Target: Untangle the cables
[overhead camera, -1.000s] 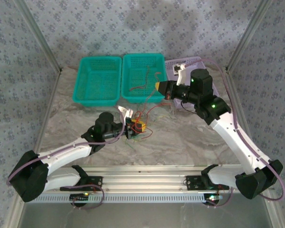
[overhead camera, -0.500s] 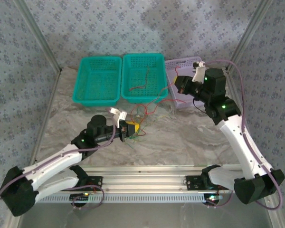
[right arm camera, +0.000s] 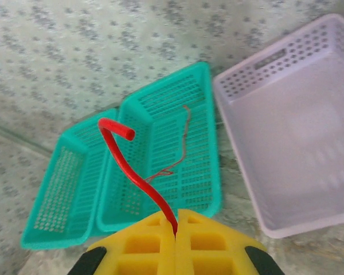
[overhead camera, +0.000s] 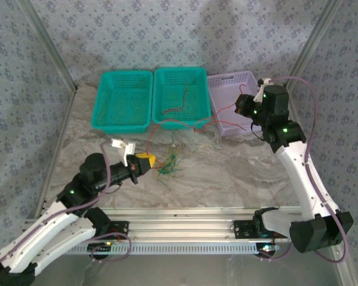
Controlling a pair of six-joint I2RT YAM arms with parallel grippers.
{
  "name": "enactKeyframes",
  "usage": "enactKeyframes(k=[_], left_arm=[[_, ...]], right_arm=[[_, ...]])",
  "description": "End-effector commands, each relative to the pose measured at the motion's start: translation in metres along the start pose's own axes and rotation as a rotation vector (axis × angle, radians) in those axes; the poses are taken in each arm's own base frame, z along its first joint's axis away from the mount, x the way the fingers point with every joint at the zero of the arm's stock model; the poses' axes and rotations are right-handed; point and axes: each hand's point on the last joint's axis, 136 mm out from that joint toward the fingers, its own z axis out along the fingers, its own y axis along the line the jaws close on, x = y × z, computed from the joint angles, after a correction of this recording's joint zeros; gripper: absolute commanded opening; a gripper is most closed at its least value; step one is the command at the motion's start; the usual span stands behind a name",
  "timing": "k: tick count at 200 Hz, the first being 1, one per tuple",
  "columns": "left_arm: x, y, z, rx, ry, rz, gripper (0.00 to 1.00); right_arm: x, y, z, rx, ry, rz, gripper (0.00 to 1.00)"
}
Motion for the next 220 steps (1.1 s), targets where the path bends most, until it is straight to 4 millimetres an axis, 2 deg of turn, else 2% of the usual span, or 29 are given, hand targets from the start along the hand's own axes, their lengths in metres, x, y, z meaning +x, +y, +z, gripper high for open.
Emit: enactKeyframes(k=[1,22,56,79,94,125,168,198,220], left_arm=[[-0.019,-0.003,-0.023,-0.06,-0.025,0.063,0.0],[-0.032,-0.007,-0.038,-0.084,-0.055,0.095,0.0],[-0.051,-0.011,-0.047,-0.116,-0.085,0.155,0.0],[-0.066,-0.019,-0.04,-0.095,-0.107,0.181,0.0],[-0.069,-0.017,-0.031,-0.1,-0.105,0.181,0.0],[-0.07,-0.009,-0.015,-0.125,-0.098,0.177,0.0],[-0.072,-0.005,-0.011,-0.142,-0.105,0.174,0.0],[-0.066,-0.001,-0.002,-0.145,-0.082,0.147,0.0],[-0.065,0.002,-0.001,-0.15,-0.094,0.131,0.0]], right_arm=[[0.002,-0.028,0.002,0.114,-0.005,0.04,0.0],[0.002,-0.044,0.0,0.168,-0.02,0.052,0.0],[-0.005,-0.052,-0.001,0.202,-0.065,0.053,0.0],[-0.009,-0.034,0.01,0.132,-0.07,0.045,0.0],[-0.011,-0.014,0.022,0.088,-0.059,-0.004,0.0],[-0.009,0.015,0.063,0.094,-0.023,-0.112,0.0],[-0.005,0.046,0.143,0.1,0.049,-0.214,0.0],[0.02,0.062,0.206,0.08,0.167,-0.236,0.0],[0.031,0.068,0.244,0.073,0.214,-0.244,0.0]])
